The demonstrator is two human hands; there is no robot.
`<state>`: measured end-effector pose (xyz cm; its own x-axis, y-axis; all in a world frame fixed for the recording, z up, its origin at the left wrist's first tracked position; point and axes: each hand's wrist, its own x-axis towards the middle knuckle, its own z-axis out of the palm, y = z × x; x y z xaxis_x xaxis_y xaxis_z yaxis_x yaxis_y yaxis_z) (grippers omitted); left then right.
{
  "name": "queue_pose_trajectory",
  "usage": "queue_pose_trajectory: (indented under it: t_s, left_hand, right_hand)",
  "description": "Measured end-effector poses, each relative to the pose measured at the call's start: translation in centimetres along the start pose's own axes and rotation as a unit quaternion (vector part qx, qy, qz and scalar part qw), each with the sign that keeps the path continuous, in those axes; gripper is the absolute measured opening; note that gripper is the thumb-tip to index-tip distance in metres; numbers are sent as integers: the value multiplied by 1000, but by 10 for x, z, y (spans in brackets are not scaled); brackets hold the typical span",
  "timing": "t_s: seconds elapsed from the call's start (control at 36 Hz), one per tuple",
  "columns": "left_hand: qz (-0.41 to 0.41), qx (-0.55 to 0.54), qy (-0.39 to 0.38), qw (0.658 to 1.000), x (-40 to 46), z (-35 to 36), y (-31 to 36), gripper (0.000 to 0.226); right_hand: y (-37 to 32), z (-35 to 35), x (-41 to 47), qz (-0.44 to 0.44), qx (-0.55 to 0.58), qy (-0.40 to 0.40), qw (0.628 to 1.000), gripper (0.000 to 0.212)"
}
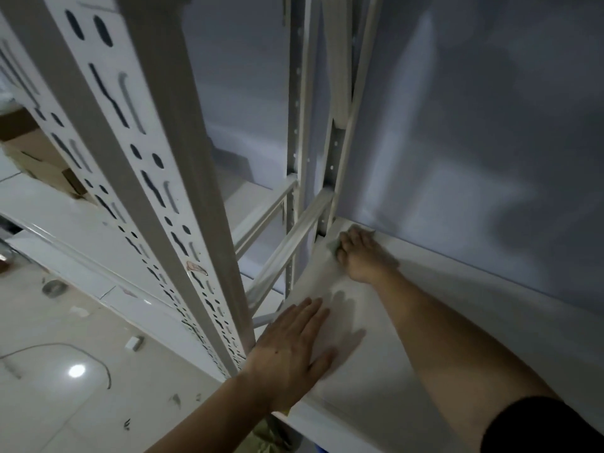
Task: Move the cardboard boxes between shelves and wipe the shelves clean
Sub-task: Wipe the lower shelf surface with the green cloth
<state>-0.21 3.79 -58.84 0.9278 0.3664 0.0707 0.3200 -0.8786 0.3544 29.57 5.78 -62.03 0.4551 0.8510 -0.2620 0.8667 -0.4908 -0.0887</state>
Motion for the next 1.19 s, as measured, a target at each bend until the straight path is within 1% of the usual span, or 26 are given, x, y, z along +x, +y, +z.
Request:
queue_pose_trajectory:
  t_s: [0.06, 0.08, 0.14, 0.17, 0.22, 0.25, 0.31, 0.36, 0.42, 0.47, 0.53, 0.58, 0.64, 0.69, 0.75, 0.81, 0.86, 0.89, 0.94, 0.97, 1.0, 1.03, 1.06, 1.08, 1.14, 1.19]
  left_hand:
    - [-1, -10, -12, 1000, 0, -2, -4, 72]
    - [5, -3, 1, 1000, 2, -1, -6, 72]
    - [8, 9, 4, 1000, 2, -1, -8, 71]
    - [7, 3, -3, 1000, 1, -1, -9, 70]
    - [12, -21, -11, 1000, 1, -2, -8, 70]
    - [13, -30, -6, 999, 1, -3, -6, 70]
    - [12, -22, 14, 1000, 1, -3, -1, 69]
    - [11, -10, 19, 1000, 1, -1, 4, 69]
    - [7, -4, 18, 1000, -2, 1, 7, 69]
    - [4, -1, 23, 1000, -7, -1, 7, 68]
    - [-4, -2, 10, 1000, -11, -1, 5, 69]
    - [0, -5, 7, 1000, -16, 2, 3, 71]
    - [-5, -1, -1, 1000, -19, 3, 1, 71]
    - [-3, -5, -6, 1000, -17, 2, 2, 70]
    - [13, -7, 4, 1000, -13, -2, 4, 69]
    - [17, -9, -10, 1000, -10, -6, 10, 68]
    - [13, -10, -11, 1000, -9, -7, 17, 68]
    - [8, -9, -13, 1000, -9, -7, 21, 69]
    - [-1, -6, -24, 1000, -10, -3, 29, 68]
    - [1, -6, -21, 1000, -11, 0, 32, 69]
    - [2, -4, -21, 1000, -11, 4, 35, 70]
    - [3, -3, -26, 1000, -12, 8, 38, 71]
    - [3, -3, -32, 999, -14, 12, 41, 71]
    - [1, -4, -37, 999, -15, 16, 44, 72]
    - [-4, -10, -36, 999, -16, 21, 51, 71]
    - [-4, -11, -27, 1000, -15, 24, 59, 72]
  right_hand:
    - [-18, 7, -12, -52, -35, 9, 998, 67]
    - [-28, 12, -22, -82, -45, 14, 995, 69]
    - [-43, 27, -44, -136, -27, 5, 990, 65]
    - [-48, 37, -54, -168, -15, 11, 986, 67]
    - [-51, 51, -71, -206, 8, 12, 978, 84]
    - [-46, 52, -74, -217, 12, -2, 976, 87]
    - [-34, 39, -69, -229, -9, -4, 973, 75]
    - [-22, 17, -55, -189, -1, 17, 982, 62]
    - [-2, -2, -33, -85, 33, 20, 996, 64]
    - [29, -7, -10, 8, 60, 12, 998, 62]
    - [43, -9, -4, 60, 57, -3, 997, 63]
    - [30, -8, -15, 74, 73, -20, 994, 64]
    - [-1, 3, -41, 53, 63, -18, 996, 63]
    - [-34, 21, -85, -30, 18, -10, 999, 66]
    - [-58, 37, -135, -121, -3, -10, 993, 75]
    - [-52, 43, -161, -177, 9, -2, 984, 69]
    - [-19, 36, -166, -202, -17, 13, 979, 59]
    - [4, 31, -161, -185, -48, 34, 981, 56]
    - [61, 21, -147, -71, -40, 77, 994, 52]
    - [87, 12, -146, 26, 1, 59, 998, 55]
    - [115, 10, -145, 98, 3, 49, 994, 62]
    - [138, 10, -145, 135, 22, 26, 990, 73]
    - [150, 12, -145, 151, 17, 19, 988, 85]
    - [145, 11, -147, 145, 6, 20, 989, 90]
    - [109, 21, -149, 143, 16, 21, 989, 77]
    - [52, 32, -165, 59, 42, 28, 997, 71]
